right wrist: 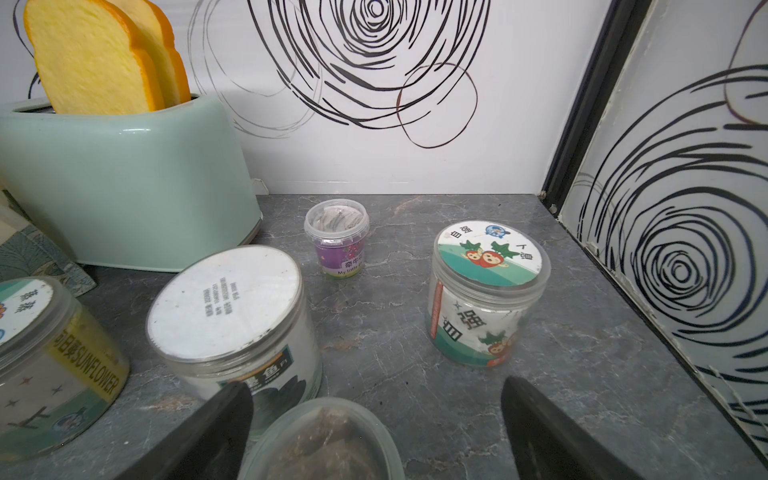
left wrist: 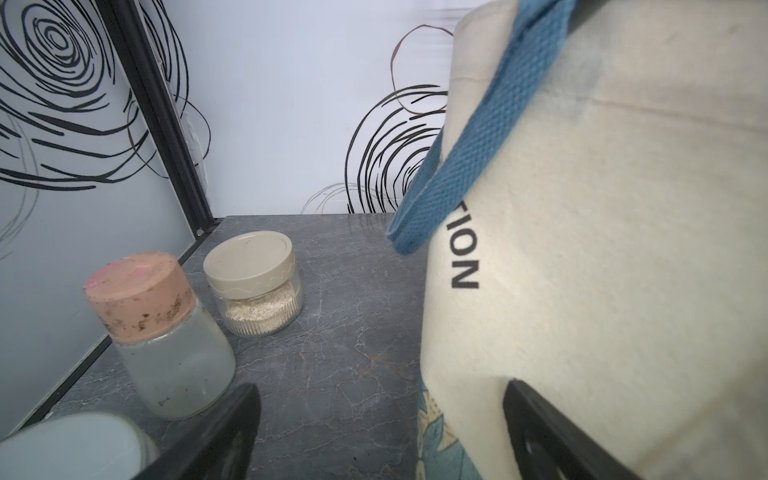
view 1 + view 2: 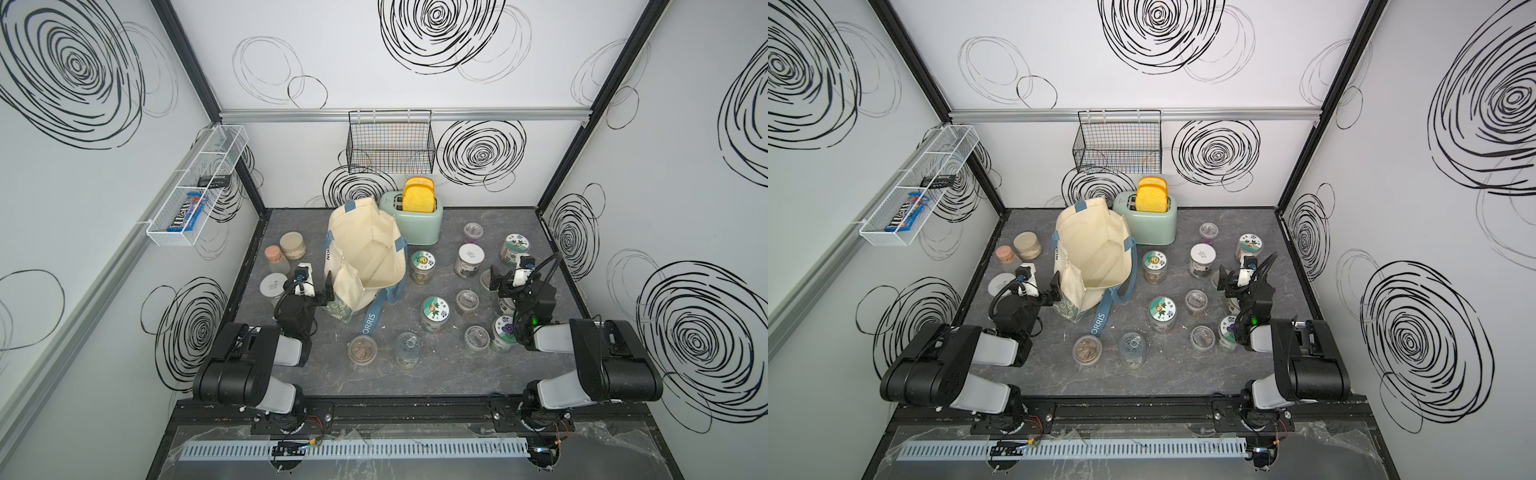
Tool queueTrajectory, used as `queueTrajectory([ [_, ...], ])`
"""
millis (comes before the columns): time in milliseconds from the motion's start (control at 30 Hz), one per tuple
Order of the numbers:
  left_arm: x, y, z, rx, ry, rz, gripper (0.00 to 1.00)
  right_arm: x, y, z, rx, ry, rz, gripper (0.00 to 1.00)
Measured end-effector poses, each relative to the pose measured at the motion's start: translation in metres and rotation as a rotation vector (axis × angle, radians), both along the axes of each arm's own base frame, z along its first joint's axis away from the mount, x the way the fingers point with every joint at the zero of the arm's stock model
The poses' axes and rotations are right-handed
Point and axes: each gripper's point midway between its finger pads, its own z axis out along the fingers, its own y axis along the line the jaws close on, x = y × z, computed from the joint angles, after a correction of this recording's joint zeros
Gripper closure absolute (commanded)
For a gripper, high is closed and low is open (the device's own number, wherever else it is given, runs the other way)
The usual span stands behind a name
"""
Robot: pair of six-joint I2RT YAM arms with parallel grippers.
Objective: Take out the seed jars from the canvas bag
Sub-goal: Reset both arms
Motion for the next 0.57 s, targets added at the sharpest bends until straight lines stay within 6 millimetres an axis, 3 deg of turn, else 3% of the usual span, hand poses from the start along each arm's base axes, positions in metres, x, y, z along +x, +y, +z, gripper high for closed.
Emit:
queueTrajectory([
  [567, 0.0002, 0.0002, 0.0003, -0.003, -0.001, -0.014, 0.04, 0.0006, 0.0001, 0.0000, 0.000, 0.002, 0.000, 0.03],
])
